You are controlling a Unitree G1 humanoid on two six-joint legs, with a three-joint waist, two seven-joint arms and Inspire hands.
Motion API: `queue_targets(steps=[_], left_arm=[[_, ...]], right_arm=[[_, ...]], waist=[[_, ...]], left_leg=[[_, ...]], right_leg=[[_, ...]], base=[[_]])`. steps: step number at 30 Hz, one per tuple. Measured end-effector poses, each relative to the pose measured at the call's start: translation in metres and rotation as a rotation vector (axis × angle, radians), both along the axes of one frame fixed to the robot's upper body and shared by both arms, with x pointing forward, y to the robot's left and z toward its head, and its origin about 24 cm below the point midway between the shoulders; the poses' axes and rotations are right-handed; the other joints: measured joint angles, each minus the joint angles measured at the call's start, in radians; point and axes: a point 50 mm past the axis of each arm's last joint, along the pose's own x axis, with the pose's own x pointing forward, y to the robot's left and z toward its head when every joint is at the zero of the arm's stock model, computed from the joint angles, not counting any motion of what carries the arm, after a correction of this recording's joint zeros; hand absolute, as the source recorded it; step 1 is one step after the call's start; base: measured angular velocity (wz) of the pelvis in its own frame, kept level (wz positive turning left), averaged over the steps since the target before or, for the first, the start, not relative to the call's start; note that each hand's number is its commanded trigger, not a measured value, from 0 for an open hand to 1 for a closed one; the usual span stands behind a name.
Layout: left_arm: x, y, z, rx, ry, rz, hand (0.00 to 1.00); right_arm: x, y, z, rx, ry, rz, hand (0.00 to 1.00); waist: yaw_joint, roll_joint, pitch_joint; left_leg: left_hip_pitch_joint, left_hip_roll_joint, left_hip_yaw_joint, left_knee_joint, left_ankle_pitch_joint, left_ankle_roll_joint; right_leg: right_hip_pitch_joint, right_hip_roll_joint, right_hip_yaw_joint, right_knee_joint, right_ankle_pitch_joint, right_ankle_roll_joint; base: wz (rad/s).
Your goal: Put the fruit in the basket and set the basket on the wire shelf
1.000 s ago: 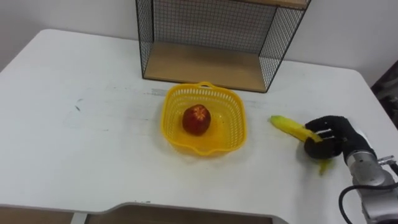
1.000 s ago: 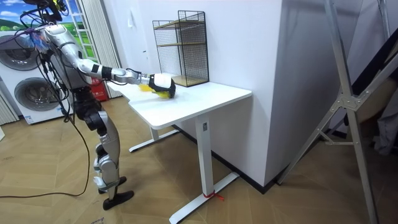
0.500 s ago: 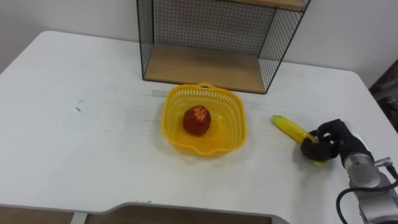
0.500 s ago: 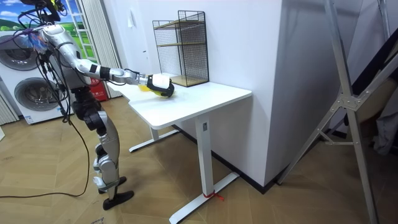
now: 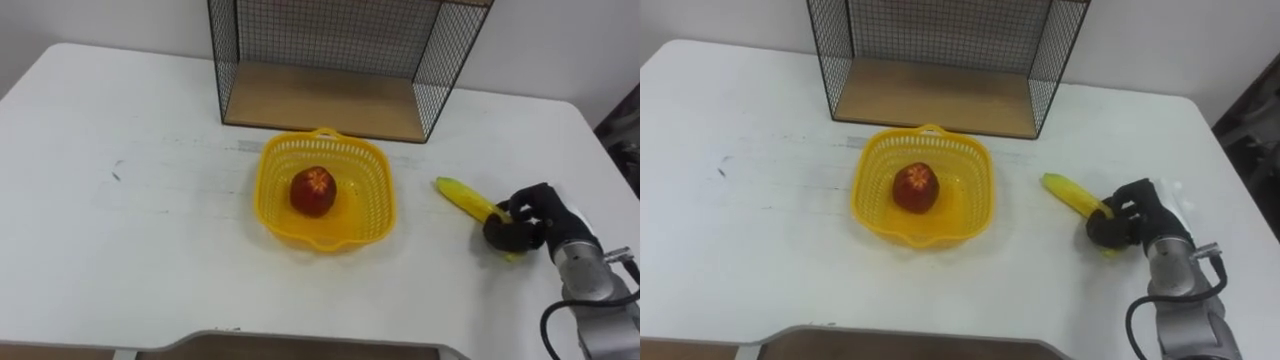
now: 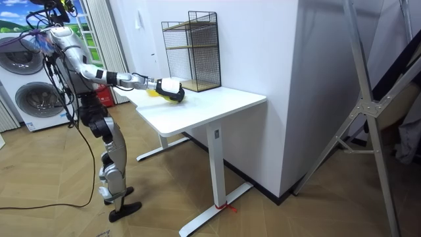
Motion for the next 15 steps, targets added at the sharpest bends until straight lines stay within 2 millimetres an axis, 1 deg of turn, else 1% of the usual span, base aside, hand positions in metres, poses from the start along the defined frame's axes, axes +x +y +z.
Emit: queue_targets(steps=[3, 4, 5, 10, 15], left_arm=[[0.002, -0.002, 0.0, -0.004, -0.015, -0.017, 0.0], [0.002, -0.002, 0.0, -0.004, -0.015, -0.017, 0.0], [0.002, -0.002, 0.0, -0.005, -0.015, -0.017, 0.0], [0.002, -0.003, 0.0, -0.009, -0.024, -0.021, 0.0], [-0.01, -0.008, -0.003, -0.022, 0.012, -0.009, 0.0]], right_arm=[[0.002, 0.009, 0.013, 0.0, -0.067, 0.03, 1.0], [0.004, 0.013, 0.021, -0.001, -0.109, 0.045, 1.0], [0.007, 0.016, 0.029, -0.004, -0.151, 0.054, 1.0], [0.011, 0.024, 0.051, 0.027, -0.272, 0.069, 1.0], [0.014, 0.032, 0.069, 0.047, -0.374, 0.074, 1.0]], waist=[[-0.001, 0.013, -0.0017], [-0.002, 0.018, -0.0035], [-0.002, 0.022, -0.0035], [-0.002, 0.023, -0.0033], [-0.001, 0.023, -0.002]], left_leg=[[-0.003, 0.001, 0.002, 0.001, 0.0, 0.0], [-0.004, 0.002, 0.003, 0.001, 0.0, 0.0], [-0.004, 0.002, 0.003, 0.001, 0.0, 0.0], [0.0, 0.001, 0.002, 0.001, 0.0, 0.0], [0.004, 0.001, 0.011, 0.001, 0.0, 0.0]], right_leg=[[-0.013, 0.002, 0.006, 0.011, 0.0, 0.0], [-0.014, 0.002, 0.006, 0.011, 0.0, 0.0], [-0.013, 0.002, 0.006, 0.011, 0.0, 0.0], [-0.011, 0.002, 0.006, 0.011, 0.0, 0.0], [-0.009, 0.003, 0.013, 0.01, 0.001, 0.001]], base=[[-0.09], [-0.03], [0.0], [0.01], [-0.02]])
